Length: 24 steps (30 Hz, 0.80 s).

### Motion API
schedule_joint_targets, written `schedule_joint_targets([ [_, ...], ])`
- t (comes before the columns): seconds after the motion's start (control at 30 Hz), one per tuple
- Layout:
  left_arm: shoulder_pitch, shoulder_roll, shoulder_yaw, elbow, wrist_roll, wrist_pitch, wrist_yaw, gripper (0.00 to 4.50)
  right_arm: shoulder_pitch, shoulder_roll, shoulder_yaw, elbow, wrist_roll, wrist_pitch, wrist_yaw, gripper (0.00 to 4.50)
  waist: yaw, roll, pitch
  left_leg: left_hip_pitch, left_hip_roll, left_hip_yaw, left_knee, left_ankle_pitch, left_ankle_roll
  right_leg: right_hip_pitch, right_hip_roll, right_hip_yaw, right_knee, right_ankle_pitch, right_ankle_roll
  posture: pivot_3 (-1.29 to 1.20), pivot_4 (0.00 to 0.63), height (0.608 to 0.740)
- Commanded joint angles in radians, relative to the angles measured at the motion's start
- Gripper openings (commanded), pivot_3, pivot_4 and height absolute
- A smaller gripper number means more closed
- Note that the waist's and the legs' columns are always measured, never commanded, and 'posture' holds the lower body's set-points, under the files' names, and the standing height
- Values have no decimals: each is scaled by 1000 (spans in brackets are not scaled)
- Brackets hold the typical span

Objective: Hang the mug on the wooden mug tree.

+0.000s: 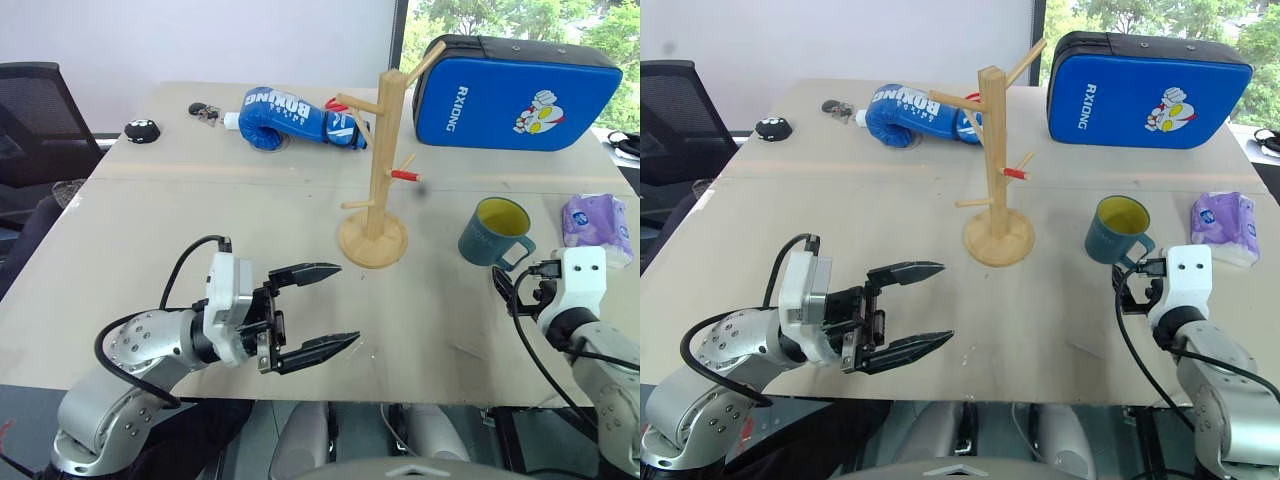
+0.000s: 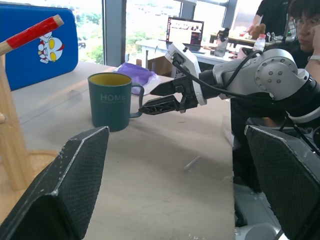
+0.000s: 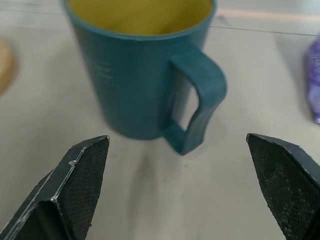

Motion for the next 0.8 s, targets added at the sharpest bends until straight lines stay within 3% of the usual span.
schedule_joint_targets([
  [0.03, 9, 8, 12, -52, -19, -10, 11, 4500, -16, 19, 15, -8, -53, -44, -69, 4445, 0, 0, 0, 0, 0, 0, 0, 0, 0, 0, 0, 0, 0, 0, 0, 0, 150, 740],
  [0.37, 119, 11, 21, -73, 21, -64, -18, 4500, -69, 80, 46, 159, -124, -190, -130, 4445, -10, 0, 0, 2, 0, 0, -1, -3, 4, 0, 1, 0, 1, -2, 3, 0, 150, 740],
  [0.47, 137, 4, 8, -77, 40, -86, -18, 4500, -83, 90, 69, 213, -149, -235, -142, 3587, -16, 1, 0, 2, 0, 0, -1, -3, 4, 0, 1, 0, 1, -2, 3, 0, 150, 740],
  [0.7, 157, 13, 30, -102, 28, -97, 0, 4500, -142, 86, 62, 348, -164, -317, -147, 188, -24, 1, 0, 2, 0, 0, -1, -3, 5, 0, 1, 0, 1, 0, 0, 0, 150, 740],
  [0.8, 166, 23, 57, -126, 2, -86, 21, 4500, -158, 63, 51, 369, -150, -340, -120, 21, -24, 0, 0, 1, 0, -1, -1, -3, 5, 0, 1, 0, 1, 0, 0, 0, 150, 740],
])
